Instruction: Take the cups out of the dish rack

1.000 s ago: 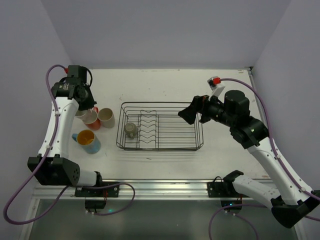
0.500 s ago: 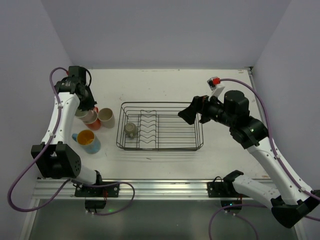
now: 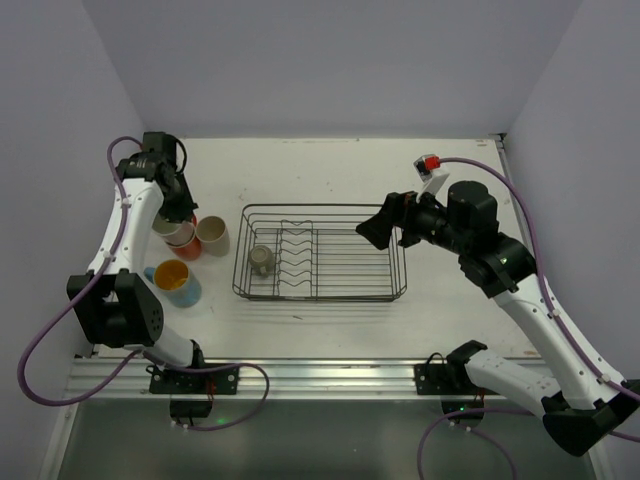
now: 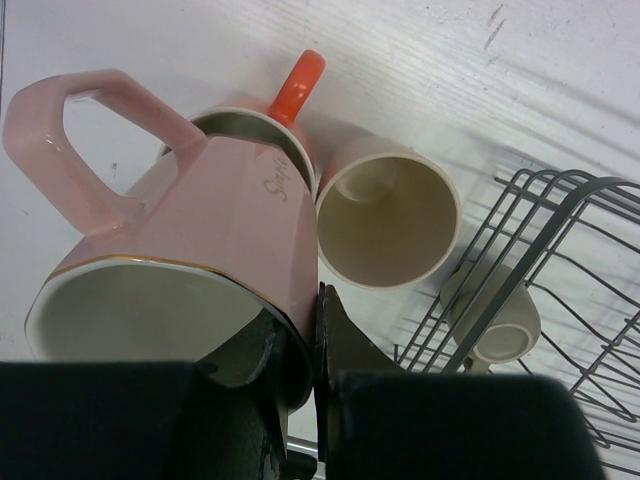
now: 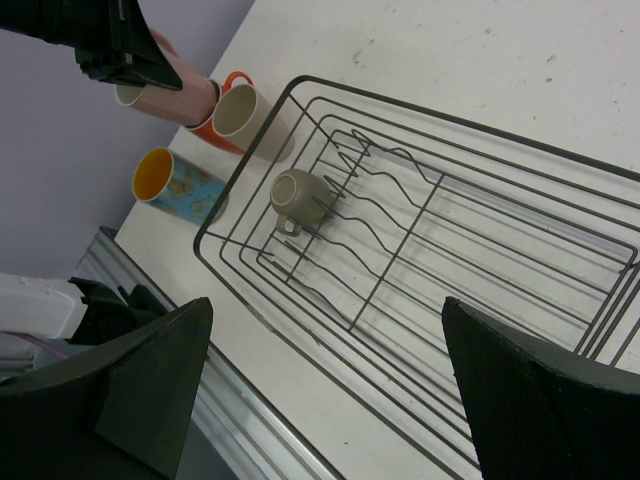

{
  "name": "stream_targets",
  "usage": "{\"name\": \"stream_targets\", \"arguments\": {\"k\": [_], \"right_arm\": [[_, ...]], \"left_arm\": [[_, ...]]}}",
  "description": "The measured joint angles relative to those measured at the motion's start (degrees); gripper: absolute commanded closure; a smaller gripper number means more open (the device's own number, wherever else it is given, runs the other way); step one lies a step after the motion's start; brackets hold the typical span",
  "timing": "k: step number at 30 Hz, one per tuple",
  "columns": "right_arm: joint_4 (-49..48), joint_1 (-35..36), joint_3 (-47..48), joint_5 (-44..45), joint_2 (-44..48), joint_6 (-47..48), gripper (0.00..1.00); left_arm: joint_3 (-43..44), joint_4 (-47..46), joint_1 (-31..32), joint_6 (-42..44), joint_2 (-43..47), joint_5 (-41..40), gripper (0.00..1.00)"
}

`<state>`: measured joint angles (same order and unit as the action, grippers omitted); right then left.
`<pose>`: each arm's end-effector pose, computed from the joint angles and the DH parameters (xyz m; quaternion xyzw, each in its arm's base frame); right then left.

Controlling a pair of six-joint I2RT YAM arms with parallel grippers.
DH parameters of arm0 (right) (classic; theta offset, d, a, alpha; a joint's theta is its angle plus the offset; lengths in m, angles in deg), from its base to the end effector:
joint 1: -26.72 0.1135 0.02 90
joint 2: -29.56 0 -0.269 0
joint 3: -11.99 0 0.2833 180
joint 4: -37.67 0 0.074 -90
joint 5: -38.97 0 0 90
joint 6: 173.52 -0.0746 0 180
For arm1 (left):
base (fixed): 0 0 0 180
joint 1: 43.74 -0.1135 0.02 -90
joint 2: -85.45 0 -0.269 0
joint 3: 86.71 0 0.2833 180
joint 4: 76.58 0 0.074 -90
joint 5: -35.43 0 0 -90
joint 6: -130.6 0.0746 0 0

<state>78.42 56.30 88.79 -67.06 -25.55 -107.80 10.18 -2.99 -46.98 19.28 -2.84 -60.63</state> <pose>0.2221 0.1498 0.3913 -0.1181 0.8019 0.3615 0.4609 0.3537 0.0279 0.2905 -0.2185 0.9502 0.0170 0.2216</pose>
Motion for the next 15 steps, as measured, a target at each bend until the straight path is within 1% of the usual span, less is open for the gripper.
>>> {"name": "stream_targets", "arguments": {"k": [15], "right_arm": [[0.0,0.0,0.0,0.0,0.0,0.1,0.01]], "left_arm": [[1.7,1.2,-0.1,-0.1,-2.8,0.4,1.00]]}}
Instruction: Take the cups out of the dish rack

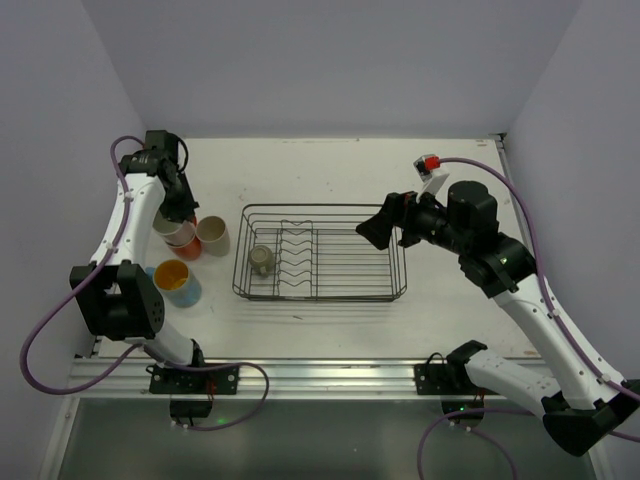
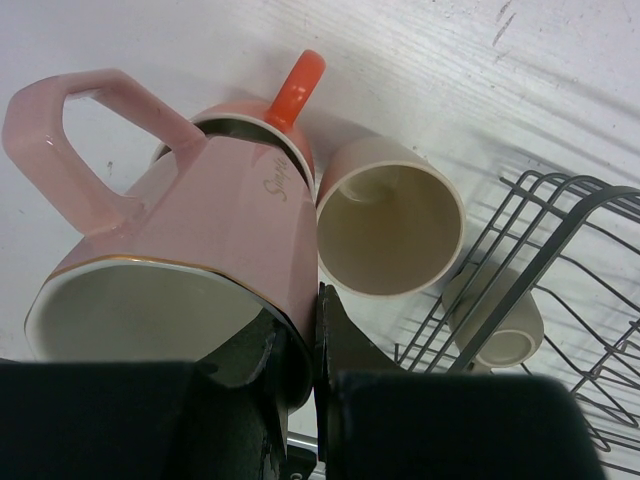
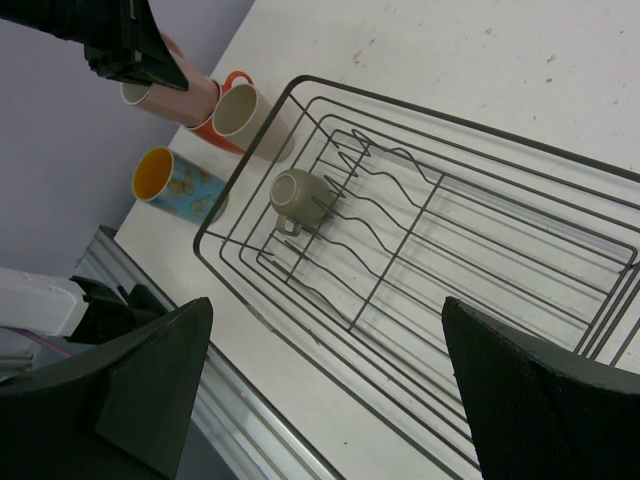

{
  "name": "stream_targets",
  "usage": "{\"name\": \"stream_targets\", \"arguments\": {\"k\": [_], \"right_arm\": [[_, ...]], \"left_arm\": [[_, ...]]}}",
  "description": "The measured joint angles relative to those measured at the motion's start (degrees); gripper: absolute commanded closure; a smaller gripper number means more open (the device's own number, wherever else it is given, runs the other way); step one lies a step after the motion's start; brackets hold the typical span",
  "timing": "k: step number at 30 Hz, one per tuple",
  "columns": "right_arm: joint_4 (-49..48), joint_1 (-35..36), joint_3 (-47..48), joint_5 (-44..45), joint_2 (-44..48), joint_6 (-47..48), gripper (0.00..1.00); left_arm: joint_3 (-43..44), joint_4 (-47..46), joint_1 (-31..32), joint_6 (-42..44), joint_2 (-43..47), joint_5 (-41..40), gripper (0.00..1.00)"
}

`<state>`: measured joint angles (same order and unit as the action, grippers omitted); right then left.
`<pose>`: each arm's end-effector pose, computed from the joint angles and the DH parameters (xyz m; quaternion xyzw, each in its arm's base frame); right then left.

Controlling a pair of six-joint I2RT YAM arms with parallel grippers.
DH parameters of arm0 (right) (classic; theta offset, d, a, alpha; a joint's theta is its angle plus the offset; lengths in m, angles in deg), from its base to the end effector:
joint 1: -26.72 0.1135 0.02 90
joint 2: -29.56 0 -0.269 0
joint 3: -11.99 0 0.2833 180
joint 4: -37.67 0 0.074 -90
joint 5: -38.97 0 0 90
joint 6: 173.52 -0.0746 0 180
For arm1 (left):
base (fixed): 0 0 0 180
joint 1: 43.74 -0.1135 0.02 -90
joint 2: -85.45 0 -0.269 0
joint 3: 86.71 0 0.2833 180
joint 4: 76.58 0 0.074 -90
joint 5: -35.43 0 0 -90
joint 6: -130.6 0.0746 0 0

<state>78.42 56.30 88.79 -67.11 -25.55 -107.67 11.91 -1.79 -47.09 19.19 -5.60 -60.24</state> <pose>0.2221 0.1498 0.3913 -0.1193 0.8017 0.3613 0.4611 0.3621 0.0286 0.2831 -0.2195 0.9542 0.0169 0.2024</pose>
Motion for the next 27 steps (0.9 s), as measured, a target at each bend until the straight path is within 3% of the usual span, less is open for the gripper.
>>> {"name": "stream_targets", "arguments": {"k": [20,27], "right_arm": [[0.0,0.0,0.0,-0.4,0.0,0.0,0.01],[0.0,0.0,0.0,-0.4,0.0,0.0,0.01]], "left_arm": [[0.0,0.3,0.0,-0.5,0.0,-0.6,1.00],[-2.7,-0.9,0.0,-0.5,0.0,-0.9,0.95]]}}
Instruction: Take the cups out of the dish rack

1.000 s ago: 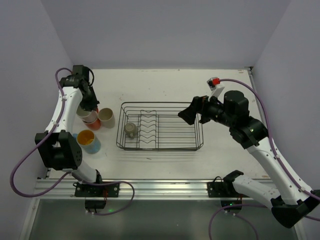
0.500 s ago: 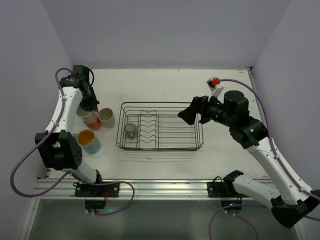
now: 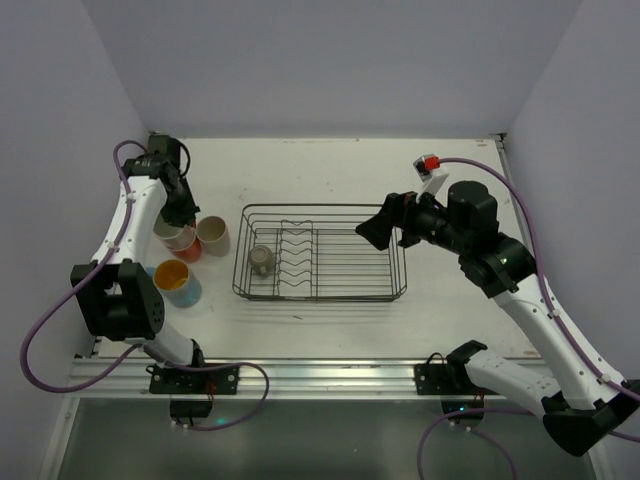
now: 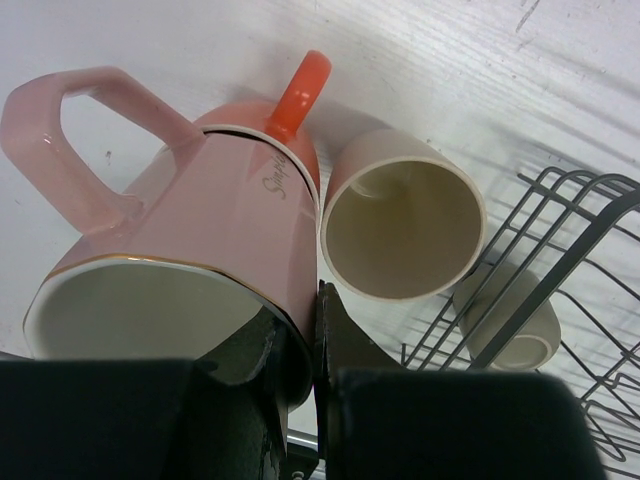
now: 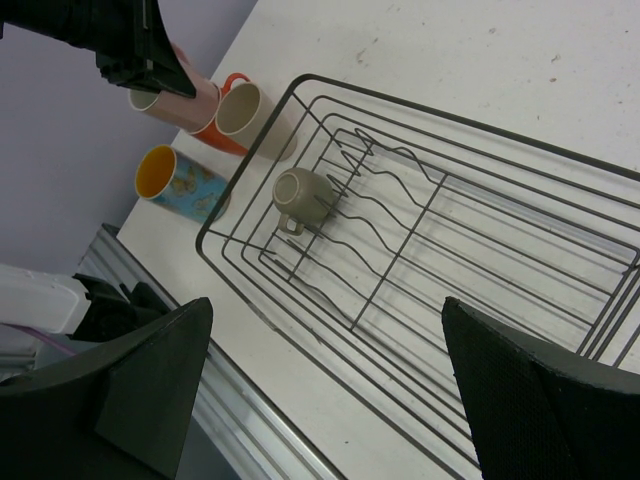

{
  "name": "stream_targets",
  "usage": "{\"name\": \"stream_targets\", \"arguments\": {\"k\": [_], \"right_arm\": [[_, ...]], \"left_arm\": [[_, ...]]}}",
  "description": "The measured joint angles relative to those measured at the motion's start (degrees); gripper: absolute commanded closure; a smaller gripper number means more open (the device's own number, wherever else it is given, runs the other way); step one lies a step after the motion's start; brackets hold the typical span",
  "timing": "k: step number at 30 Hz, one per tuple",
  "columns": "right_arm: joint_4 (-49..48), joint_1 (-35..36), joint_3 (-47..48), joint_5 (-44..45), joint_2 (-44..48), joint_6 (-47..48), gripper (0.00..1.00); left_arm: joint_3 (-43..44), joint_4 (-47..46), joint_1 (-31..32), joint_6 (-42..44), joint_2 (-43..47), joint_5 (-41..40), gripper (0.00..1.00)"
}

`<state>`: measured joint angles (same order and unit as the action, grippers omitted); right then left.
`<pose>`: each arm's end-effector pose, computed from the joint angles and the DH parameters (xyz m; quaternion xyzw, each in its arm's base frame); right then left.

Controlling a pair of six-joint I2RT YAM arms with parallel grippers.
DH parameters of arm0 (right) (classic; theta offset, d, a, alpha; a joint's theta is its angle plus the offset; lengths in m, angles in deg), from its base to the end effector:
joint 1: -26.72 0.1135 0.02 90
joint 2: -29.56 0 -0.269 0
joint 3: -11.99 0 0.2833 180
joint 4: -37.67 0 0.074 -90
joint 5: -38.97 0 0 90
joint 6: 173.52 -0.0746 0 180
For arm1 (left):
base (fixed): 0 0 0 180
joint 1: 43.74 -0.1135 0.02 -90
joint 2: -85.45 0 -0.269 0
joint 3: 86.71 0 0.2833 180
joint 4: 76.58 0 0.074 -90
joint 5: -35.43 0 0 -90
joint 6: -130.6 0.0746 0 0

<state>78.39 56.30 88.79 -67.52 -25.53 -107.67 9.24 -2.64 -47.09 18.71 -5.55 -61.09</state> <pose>0.2216 0.1501 0.3915 -0.1213 0.8009 0.3638 0.4599 0.3589 0.0295 0.2686 -0.2246 0.9557 0.0259 0.1887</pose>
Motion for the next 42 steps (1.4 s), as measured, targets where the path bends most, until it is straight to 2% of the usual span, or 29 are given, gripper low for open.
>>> {"name": "stream_targets", "arguments": {"k": [5,8,11,14,17,32,42], "right_arm": [[0.0,0.0,0.0,0.0,0.0,0.0,0.01],[0.0,0.0,0.0,-0.1,0.0,0.0,0.01],[0.0,0.0,0.0,-0.4,0.0,0.0,0.01],[0.0,0.0,0.0,-1.0,0.0,0.0,0.01],[0.0,0.0,0.0,-1.1,0.0,0.0,0.01],[0.0,0.0,-0.3,-1.2,0.0,0.0,0.01],[0.0,0.0,-0.3,-1.0,-0.3,0.1,0.01]], "left_arm": [[-0.2,-0.5,0.0,0.0,0.0,0.0,0.94],[-0.2,-0.6,0.0,0.0,0.0,0.0,0.86],[-0.3,-0.8,0.0,0.0,0.0,-0.2,0.72],[-0.5,-0.8,0.0,-0.1,0.0,-0.5,0.62],[-0.6,-0.8,0.0,-0.3,0.0,-0.7,0.58],[-0.2,-0.2,0.0,-1.6,2.0,-2.3,0.52],[6.7,0.9,0.0,-2.8,8.3,-1.3,0.46]]}}
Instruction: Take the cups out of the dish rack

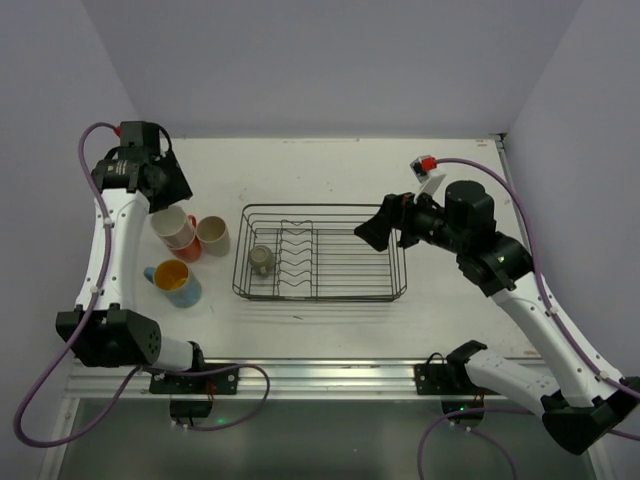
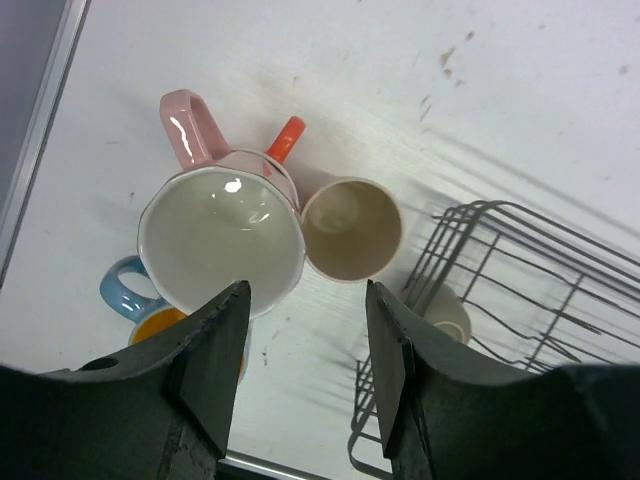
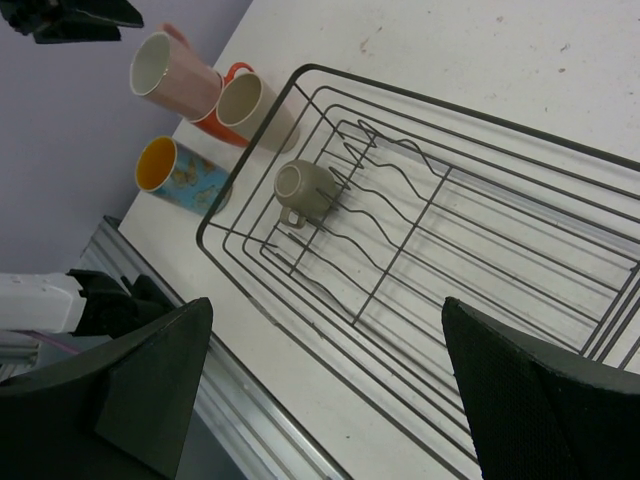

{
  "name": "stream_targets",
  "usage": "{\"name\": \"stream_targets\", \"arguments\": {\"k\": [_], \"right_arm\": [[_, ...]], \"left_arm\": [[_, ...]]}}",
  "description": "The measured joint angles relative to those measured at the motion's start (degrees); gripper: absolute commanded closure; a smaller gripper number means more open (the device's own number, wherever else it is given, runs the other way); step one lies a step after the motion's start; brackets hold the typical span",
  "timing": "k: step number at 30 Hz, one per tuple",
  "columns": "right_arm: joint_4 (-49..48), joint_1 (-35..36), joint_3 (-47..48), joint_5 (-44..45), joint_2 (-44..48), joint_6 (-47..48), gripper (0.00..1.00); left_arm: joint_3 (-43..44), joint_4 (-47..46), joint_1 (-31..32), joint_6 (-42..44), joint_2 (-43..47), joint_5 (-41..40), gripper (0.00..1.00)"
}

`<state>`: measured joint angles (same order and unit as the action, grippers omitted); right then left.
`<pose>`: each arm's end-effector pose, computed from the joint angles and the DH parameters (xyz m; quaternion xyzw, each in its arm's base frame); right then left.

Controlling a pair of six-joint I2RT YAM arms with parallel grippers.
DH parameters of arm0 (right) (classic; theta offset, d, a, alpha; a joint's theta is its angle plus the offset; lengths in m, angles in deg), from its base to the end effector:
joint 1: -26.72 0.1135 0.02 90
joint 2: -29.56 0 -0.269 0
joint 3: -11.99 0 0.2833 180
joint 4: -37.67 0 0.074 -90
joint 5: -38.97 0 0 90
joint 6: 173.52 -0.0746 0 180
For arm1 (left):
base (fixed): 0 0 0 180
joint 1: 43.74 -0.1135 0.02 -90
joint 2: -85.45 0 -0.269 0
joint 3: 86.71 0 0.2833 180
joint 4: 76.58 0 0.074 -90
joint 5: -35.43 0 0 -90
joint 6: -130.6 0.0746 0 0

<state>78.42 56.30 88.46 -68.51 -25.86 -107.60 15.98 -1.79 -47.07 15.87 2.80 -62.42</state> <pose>0.2223 0.1520 0.3878 -0.1262 0.8030 0.3677 0.4517 0.3359 0.0298 0.3566 -0.2506 0.9174 0.0080 0.3089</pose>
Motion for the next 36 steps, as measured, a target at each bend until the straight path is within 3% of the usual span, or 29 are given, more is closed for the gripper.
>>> {"name": "stream_targets", "arguments": {"k": [5,11,16,19,23,31,36], "right_arm": [[0.7,0.0,0.0,1.0,-2.5,0.2,0.01],[2.9,0.7,1.4,0.0,-8.5,1.4,0.01],[7.0,9.2,9.0,4.4,-17.2,2.8,0.01],[8.4,14.7,15.9,7.0,-24.6,3.5,0.01],[10.4,18.8,23.5,10.4,-33.3,4.0,0.01],[15.8,25.2,41.3,15.3,-50.6,6.6,0.08],[16.3,27.2,44.5,17.2,-56.8,8.7,0.09]], "left_arm": [[0.2,-1.4,2.7,-1.5,5.6,2.3,0.45],[0.1,-4.2,15.4,-3.8,6.9,3.2,0.45],[-0.8,-7.0,19.7,-4.8,8.1,4.0,0.41],[-1.5,-7.4,19.7,-4.7,10.4,1.5,0.32],[-1.5,-6.0,18.8,-4.6,12.7,-5.4,0.32],[-9.3,-6.0,4.0,-1.6,13.1,-5.9,0.32],[-10.6,-7.0,1.9,-1.2,15.8,-5.6,0.32]]}}
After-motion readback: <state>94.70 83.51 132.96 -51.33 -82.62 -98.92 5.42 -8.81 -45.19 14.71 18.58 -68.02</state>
